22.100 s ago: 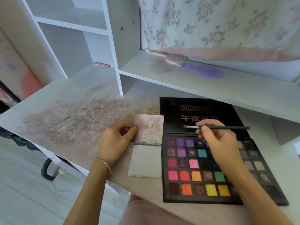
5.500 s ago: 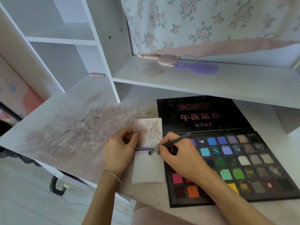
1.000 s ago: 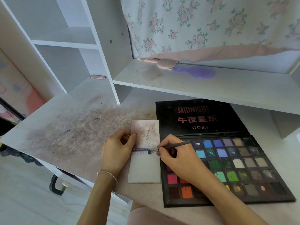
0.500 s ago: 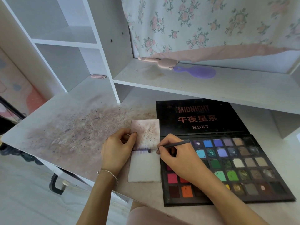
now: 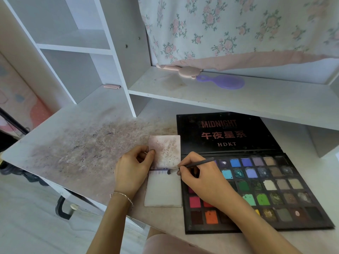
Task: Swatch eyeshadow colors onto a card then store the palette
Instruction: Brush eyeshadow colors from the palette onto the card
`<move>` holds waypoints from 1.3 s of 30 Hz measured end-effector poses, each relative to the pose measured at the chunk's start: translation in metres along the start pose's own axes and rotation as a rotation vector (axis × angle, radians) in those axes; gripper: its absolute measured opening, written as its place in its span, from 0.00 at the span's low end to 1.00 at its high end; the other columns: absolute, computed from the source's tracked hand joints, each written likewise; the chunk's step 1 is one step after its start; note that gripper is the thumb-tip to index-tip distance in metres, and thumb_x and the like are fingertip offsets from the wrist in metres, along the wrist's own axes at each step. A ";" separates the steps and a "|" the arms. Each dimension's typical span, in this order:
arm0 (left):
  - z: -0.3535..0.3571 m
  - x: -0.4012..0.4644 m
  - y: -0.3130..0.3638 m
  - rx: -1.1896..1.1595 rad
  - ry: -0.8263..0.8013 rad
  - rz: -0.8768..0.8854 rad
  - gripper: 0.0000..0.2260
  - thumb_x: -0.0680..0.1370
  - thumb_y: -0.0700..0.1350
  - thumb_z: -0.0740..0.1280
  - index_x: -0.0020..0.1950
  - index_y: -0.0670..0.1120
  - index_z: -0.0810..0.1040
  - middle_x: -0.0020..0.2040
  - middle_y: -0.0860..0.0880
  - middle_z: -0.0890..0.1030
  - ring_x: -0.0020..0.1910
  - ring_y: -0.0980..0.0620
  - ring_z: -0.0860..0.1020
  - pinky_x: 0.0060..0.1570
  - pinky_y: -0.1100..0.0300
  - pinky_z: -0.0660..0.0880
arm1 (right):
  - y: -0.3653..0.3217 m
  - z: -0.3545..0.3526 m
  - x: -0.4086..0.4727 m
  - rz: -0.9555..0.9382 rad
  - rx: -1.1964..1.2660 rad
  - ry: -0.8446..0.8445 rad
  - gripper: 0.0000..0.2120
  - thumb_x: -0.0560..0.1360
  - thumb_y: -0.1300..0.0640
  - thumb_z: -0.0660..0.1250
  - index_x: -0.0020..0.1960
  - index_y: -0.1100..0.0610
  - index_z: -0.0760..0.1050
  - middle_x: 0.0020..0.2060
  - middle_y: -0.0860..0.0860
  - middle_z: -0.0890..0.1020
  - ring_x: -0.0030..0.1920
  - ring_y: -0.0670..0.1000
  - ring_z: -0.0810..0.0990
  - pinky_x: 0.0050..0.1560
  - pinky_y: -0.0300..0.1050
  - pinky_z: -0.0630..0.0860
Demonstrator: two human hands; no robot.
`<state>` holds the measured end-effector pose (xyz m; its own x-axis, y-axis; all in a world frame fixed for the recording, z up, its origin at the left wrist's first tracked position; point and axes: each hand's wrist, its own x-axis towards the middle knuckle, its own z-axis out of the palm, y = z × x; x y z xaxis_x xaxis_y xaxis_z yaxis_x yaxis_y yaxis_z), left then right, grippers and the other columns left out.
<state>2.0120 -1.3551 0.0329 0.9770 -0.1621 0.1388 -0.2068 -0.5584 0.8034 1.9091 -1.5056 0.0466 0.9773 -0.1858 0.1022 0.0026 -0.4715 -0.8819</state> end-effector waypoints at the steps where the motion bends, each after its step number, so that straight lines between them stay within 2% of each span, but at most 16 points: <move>1: 0.000 0.000 0.000 0.003 -0.002 0.000 0.06 0.73 0.47 0.69 0.36 0.55 0.77 0.30 0.55 0.77 0.32 0.54 0.75 0.35 0.60 0.70 | 0.000 0.000 0.001 -0.006 0.002 0.010 0.05 0.74 0.58 0.63 0.41 0.50 0.72 0.37 0.53 0.81 0.37 0.48 0.76 0.36 0.41 0.74; 4: 0.000 0.000 0.001 0.006 -0.008 -0.010 0.05 0.73 0.47 0.68 0.37 0.54 0.78 0.31 0.54 0.78 0.33 0.52 0.76 0.36 0.58 0.71 | 0.000 -0.002 0.001 -0.011 0.065 0.047 0.05 0.74 0.59 0.63 0.41 0.51 0.73 0.36 0.51 0.80 0.36 0.47 0.76 0.35 0.39 0.73; 6: 0.000 -0.001 0.001 0.005 -0.011 -0.012 0.04 0.73 0.48 0.68 0.38 0.53 0.78 0.32 0.53 0.79 0.34 0.51 0.76 0.36 0.57 0.72 | 0.000 -0.005 0.001 0.016 0.173 0.081 0.07 0.74 0.60 0.63 0.41 0.49 0.74 0.36 0.51 0.82 0.38 0.51 0.78 0.39 0.43 0.75; 8: -0.001 -0.001 0.001 0.009 -0.007 -0.006 0.04 0.73 0.48 0.68 0.38 0.53 0.78 0.31 0.54 0.78 0.34 0.53 0.76 0.36 0.59 0.71 | -0.002 -0.007 0.000 0.021 0.255 0.112 0.10 0.74 0.63 0.62 0.41 0.49 0.74 0.35 0.47 0.83 0.39 0.50 0.80 0.40 0.45 0.77; 10: -0.001 -0.001 0.001 0.007 -0.010 -0.001 0.04 0.73 0.48 0.68 0.38 0.54 0.78 0.31 0.54 0.78 0.33 0.53 0.75 0.35 0.59 0.71 | -0.003 -0.010 -0.001 0.008 0.277 0.142 0.12 0.74 0.65 0.62 0.41 0.49 0.75 0.34 0.43 0.82 0.38 0.45 0.81 0.41 0.42 0.78; 13: -0.002 -0.001 0.002 0.005 -0.014 0.003 0.06 0.73 0.47 0.68 0.37 0.56 0.77 0.30 0.55 0.77 0.32 0.53 0.75 0.34 0.59 0.70 | -0.004 -0.018 -0.005 -0.003 0.260 0.190 0.13 0.75 0.66 0.61 0.43 0.48 0.77 0.36 0.41 0.82 0.38 0.44 0.79 0.42 0.40 0.77; 15: -0.002 -0.001 0.002 0.017 -0.014 0.005 0.06 0.74 0.48 0.68 0.37 0.57 0.76 0.30 0.56 0.77 0.33 0.54 0.75 0.33 0.60 0.69 | -0.004 -0.026 -0.010 -0.004 0.252 0.216 0.13 0.75 0.65 0.61 0.44 0.49 0.77 0.38 0.40 0.82 0.40 0.41 0.79 0.42 0.34 0.75; 17: -0.002 -0.002 0.003 0.025 -0.008 0.007 0.07 0.74 0.48 0.68 0.37 0.58 0.75 0.31 0.56 0.77 0.33 0.56 0.75 0.33 0.61 0.69 | -0.003 -0.036 -0.016 -0.001 0.240 0.249 0.13 0.75 0.65 0.61 0.45 0.49 0.77 0.39 0.42 0.82 0.41 0.41 0.79 0.41 0.31 0.74; 20: -0.002 -0.002 0.003 0.030 0.003 0.011 0.08 0.74 0.48 0.68 0.35 0.58 0.75 0.31 0.56 0.77 0.33 0.55 0.75 0.32 0.62 0.68 | 0.001 -0.050 -0.028 0.023 0.236 0.328 0.12 0.75 0.66 0.61 0.45 0.50 0.76 0.38 0.44 0.81 0.41 0.41 0.80 0.38 0.31 0.75; 26: -0.001 -0.002 0.001 0.022 -0.009 0.038 0.03 0.74 0.47 0.68 0.40 0.53 0.78 0.32 0.55 0.78 0.35 0.51 0.76 0.32 0.61 0.67 | 0.023 -0.085 -0.051 0.084 0.116 0.570 0.12 0.76 0.66 0.58 0.43 0.50 0.72 0.38 0.48 0.79 0.39 0.38 0.79 0.32 0.28 0.74; 29: -0.001 -0.002 0.002 0.019 0.001 0.048 0.05 0.74 0.47 0.68 0.39 0.55 0.76 0.32 0.57 0.77 0.34 0.56 0.75 0.32 0.63 0.66 | 0.036 -0.101 -0.055 0.114 0.008 0.682 0.12 0.77 0.63 0.56 0.42 0.47 0.70 0.36 0.47 0.78 0.39 0.38 0.79 0.32 0.28 0.74; 31: -0.001 -0.002 0.001 0.003 0.003 0.049 0.05 0.74 0.46 0.68 0.38 0.55 0.76 0.32 0.57 0.77 0.34 0.58 0.74 0.32 0.63 0.66 | 0.043 -0.107 -0.056 0.150 -0.070 0.710 0.09 0.77 0.61 0.56 0.43 0.49 0.70 0.36 0.46 0.78 0.38 0.38 0.79 0.31 0.29 0.72; 33: 0.000 -0.002 0.000 -0.003 0.001 0.053 0.04 0.74 0.46 0.69 0.39 0.53 0.78 0.32 0.57 0.77 0.34 0.55 0.75 0.34 0.61 0.68 | 0.050 -0.112 -0.057 0.188 -0.146 0.739 0.06 0.77 0.60 0.57 0.45 0.52 0.70 0.35 0.46 0.77 0.37 0.36 0.77 0.30 0.27 0.70; 36: 0.000 -0.001 -0.001 0.000 -0.003 0.066 0.05 0.74 0.46 0.69 0.39 0.54 0.77 0.33 0.56 0.78 0.35 0.51 0.76 0.36 0.58 0.69 | 0.056 -0.114 -0.058 0.208 -0.190 0.772 0.05 0.77 0.61 0.57 0.45 0.55 0.71 0.33 0.46 0.76 0.35 0.29 0.74 0.31 0.21 0.66; 39: 0.000 -0.001 -0.002 -0.004 0.000 0.074 0.04 0.74 0.46 0.69 0.40 0.54 0.77 0.33 0.55 0.78 0.35 0.52 0.76 0.34 0.60 0.69 | 0.058 -0.115 -0.056 0.226 -0.215 0.767 0.05 0.77 0.61 0.57 0.45 0.55 0.71 0.33 0.45 0.75 0.34 0.29 0.73 0.31 0.21 0.66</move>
<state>2.0113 -1.3535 0.0311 0.9590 -0.2032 0.1976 -0.2782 -0.5417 0.7932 1.8301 -1.6215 0.0431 0.5335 -0.7956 0.2872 -0.2930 -0.4924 -0.8196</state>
